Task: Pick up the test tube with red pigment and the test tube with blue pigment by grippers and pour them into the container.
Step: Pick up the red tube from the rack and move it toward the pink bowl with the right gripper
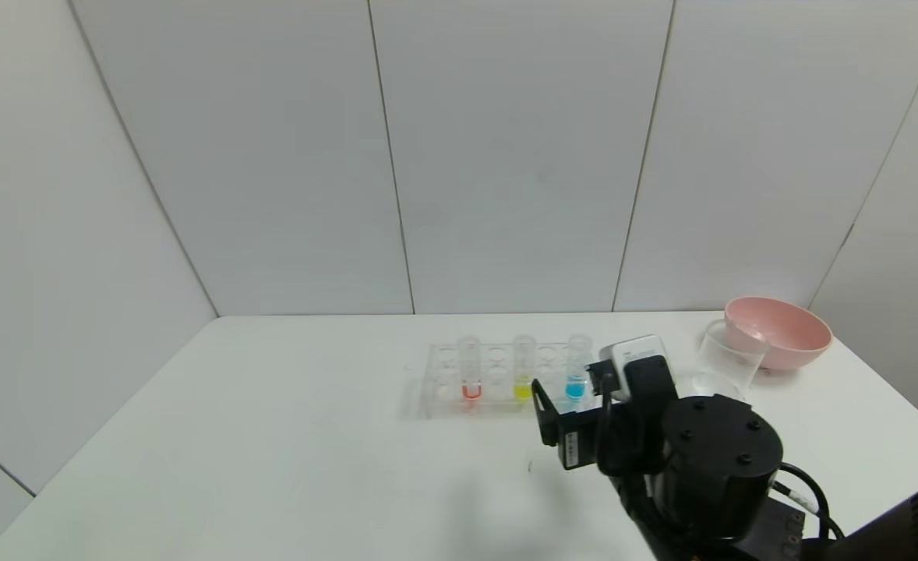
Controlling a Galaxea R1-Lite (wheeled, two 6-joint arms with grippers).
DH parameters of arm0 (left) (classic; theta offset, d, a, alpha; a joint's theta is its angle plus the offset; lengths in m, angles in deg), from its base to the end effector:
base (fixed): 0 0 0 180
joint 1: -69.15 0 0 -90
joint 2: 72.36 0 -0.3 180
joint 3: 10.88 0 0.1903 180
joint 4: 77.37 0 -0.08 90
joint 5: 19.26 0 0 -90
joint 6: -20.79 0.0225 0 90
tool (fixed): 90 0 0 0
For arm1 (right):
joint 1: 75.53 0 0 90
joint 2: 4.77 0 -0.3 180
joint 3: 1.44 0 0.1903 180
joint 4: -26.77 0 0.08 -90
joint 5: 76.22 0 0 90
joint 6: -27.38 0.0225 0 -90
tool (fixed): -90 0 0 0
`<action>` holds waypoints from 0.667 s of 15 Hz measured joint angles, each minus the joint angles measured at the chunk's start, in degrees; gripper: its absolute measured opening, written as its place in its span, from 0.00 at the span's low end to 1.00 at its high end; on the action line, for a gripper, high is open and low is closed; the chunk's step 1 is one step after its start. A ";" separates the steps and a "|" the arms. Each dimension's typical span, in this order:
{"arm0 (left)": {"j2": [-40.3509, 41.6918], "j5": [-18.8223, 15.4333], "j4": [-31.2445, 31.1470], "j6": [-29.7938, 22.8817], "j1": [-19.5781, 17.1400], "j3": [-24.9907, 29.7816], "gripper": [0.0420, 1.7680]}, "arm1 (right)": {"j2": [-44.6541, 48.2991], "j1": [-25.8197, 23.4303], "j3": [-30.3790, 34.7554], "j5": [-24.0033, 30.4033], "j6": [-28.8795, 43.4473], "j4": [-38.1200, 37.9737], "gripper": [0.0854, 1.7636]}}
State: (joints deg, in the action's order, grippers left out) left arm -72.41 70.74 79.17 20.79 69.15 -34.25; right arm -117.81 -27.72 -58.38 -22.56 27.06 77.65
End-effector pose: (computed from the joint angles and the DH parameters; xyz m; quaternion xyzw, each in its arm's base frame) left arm -0.0227 0.0000 0.0753 0.0000 0.0012 0.0000 1.0000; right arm 0.2256 0.2291 0.1092 -0.0333 0.0335 0.0999 0.9939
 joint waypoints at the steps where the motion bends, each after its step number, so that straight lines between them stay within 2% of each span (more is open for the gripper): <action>1: 0.00 0.00 0.02 0.00 0.00 0.00 1.00 | -0.60 2.95 -2.86 -2.39 0.16 -1.56 0.97; 5: 0.00 0.00 0.00 0.00 0.00 0.00 1.00 | -5.95 10.81 -10.96 -8.30 2.19 -2.73 0.97; 10: 0.00 0.00 0.02 0.00 0.00 0.00 1.00 | -10.87 11.95 -14.77 -8.84 2.99 -2.51 0.97</action>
State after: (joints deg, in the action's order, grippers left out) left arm -72.41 70.74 79.19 20.79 69.15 -34.25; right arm -128.69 -15.77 -73.15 -31.39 30.05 75.14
